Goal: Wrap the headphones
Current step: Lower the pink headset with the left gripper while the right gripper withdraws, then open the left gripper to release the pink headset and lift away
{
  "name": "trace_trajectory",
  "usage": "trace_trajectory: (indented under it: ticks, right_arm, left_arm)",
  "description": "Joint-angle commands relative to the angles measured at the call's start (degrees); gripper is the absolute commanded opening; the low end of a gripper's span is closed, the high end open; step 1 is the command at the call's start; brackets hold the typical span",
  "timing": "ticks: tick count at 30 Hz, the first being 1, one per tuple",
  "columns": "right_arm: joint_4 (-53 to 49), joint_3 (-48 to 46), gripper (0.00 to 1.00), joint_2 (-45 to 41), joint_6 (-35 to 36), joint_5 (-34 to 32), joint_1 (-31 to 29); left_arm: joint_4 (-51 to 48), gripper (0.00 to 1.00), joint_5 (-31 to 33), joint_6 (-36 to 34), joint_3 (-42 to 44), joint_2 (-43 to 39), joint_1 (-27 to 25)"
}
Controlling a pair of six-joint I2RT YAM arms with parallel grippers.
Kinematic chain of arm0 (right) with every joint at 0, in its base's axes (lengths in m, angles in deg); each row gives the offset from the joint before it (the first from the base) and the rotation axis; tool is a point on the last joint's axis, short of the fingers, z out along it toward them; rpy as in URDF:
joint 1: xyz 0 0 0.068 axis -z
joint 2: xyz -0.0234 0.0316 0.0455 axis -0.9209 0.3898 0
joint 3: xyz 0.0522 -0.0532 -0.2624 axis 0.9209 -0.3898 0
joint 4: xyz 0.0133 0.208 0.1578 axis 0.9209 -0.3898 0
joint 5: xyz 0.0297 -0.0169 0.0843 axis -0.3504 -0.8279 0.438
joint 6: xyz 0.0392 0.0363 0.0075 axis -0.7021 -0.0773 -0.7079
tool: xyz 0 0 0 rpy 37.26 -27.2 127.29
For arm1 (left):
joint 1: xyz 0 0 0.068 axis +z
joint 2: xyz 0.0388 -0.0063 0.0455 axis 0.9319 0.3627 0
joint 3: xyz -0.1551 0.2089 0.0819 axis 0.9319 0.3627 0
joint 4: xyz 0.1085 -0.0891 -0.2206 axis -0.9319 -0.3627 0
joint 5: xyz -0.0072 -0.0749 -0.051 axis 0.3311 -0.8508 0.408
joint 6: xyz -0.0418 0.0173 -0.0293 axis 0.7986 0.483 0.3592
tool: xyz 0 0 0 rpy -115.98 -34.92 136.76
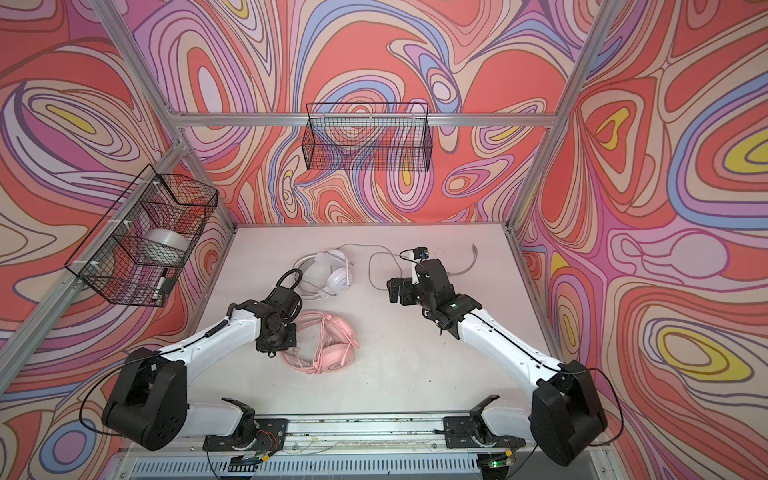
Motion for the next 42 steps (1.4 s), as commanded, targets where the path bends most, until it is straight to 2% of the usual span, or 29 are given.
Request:
trace_trajectory:
  ticks: [1,3,8,18,34,42]
  right_arm:
    - [0.1,-0.1,0.98,0.1,0.5,0.4,0.3]
    - [0.1,-0.2,0.99,-0.1,0.6,0.3,0.3]
    - [0.2,-0.2,0.98,0.2,0.7,0.1,0.3]
    - [-1.3,-0.5,0.98,-0.8,1.7,-1.1,0.3]
    - [-1.0,-0.8,0.99,-0.5,2.4,-0.2,0.3]
    - [-1.5,-0.2,0.98,0.1,2.8,0.7,0.3]
  left_arm:
    - [1.0,0.17,0.8,-1.0,-1.7,0.9,0.3]
    - [1.0,0.2,0.6,-0.9,-1.6,0.8,0.4]
    - [1.1,0.33,-0.1,0.0,-1.1,0.7,0.3]
    - [0.8,0.4,-0.8,1.6,-0.4,0.7,0.3]
    - [1.6,0.82,-2.6,2.8,-0.9,3.9,0.3]
    - [1.9,0.91,-3.1,2.7,-1.8,5.0,0.3]
